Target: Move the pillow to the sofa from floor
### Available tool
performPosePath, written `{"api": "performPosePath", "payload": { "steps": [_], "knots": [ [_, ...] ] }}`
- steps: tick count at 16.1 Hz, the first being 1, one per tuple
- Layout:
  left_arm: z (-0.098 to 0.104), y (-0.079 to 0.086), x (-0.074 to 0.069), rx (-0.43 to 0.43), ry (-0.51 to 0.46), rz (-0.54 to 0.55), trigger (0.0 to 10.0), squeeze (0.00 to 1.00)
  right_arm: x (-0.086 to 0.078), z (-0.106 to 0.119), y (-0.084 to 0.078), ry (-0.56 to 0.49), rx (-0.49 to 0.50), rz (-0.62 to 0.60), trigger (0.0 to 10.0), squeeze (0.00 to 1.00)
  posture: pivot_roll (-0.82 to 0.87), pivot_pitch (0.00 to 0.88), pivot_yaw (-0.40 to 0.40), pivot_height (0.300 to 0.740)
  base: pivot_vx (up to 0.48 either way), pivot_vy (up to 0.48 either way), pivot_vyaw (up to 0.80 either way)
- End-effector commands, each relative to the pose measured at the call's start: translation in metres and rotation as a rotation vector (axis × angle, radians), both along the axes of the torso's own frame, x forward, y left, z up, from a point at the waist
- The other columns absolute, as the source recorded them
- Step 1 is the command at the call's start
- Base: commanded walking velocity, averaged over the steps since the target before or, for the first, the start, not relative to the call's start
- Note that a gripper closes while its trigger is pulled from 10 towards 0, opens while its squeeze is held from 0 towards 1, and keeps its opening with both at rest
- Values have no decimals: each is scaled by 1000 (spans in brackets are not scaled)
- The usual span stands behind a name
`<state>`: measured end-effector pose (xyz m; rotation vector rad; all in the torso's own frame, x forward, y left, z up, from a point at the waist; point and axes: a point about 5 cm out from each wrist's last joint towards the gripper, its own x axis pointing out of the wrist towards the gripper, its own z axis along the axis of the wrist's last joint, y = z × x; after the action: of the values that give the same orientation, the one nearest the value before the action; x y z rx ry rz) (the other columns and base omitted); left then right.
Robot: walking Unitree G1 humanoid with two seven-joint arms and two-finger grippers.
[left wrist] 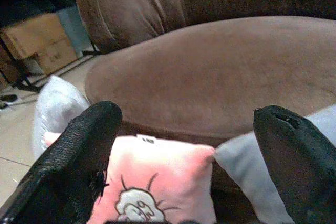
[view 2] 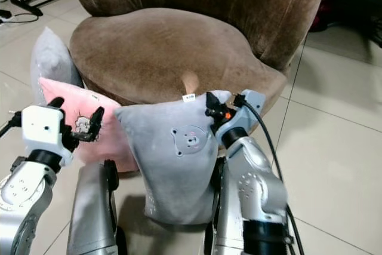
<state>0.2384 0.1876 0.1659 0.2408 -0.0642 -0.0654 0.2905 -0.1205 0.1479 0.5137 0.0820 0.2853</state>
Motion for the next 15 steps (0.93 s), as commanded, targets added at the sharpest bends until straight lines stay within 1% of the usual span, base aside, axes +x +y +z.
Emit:
{"api": "performPosePath", "payload": {
  "steps": [1,3,4,5,7,9,11,13,14,15],
  "knots": [
    [9,1,3,10,-38,7,10000,0,-4,47,5,-210,24,7,10000,0,-45,0,14,451,0,0,0],
    [13,-1,5,15,-51,-11,10000,0,-3,57,5,-239,20,6,10000,0,-41,0,16,461,0,0,0],
    [15,-3,10,32,-62,-29,10000,0,-2,75,4,-289,31,-2,10000,0,-42,0,21,471,0,0,0],
    [17,-4,12,39,-72,-29,10000,0,0,88,1,-329,21,-19,10000,0,-44,0,23,481,0,0,0],
    [21,-7,14,58,-88,-52,10000,0,6,96,-9,-348,-35,-92,10000,0,-44,0,23,496,0,0,0],
    [25,-6,15,62,-102,-50,10000,0,7,100,-12,-354,-12,-113,10000,0,-42,0,22,516,0,0,0],
    [25,-6,16,65,-103,-50,10000,0,5,99,-7,-331,50,-111,10000,0,-38,0,20,536,0,0,0],
    [18,-10,13,75,-81,-65,10000,0,2,95,2,-316,42,-79,10000,0,-37,0,21,561,0,0,0],
    [18,-10,13,72,-80,-62,10000,0,2,95,2,-317,38,-78,10000,0,-37,0,21,566,0,0,0],
    [19,-10,16,63,-85,-51,10000,0,3,96,2,-320,34,-76,10000,0,-39,0,22,581,0,0,0]
  ]
}}
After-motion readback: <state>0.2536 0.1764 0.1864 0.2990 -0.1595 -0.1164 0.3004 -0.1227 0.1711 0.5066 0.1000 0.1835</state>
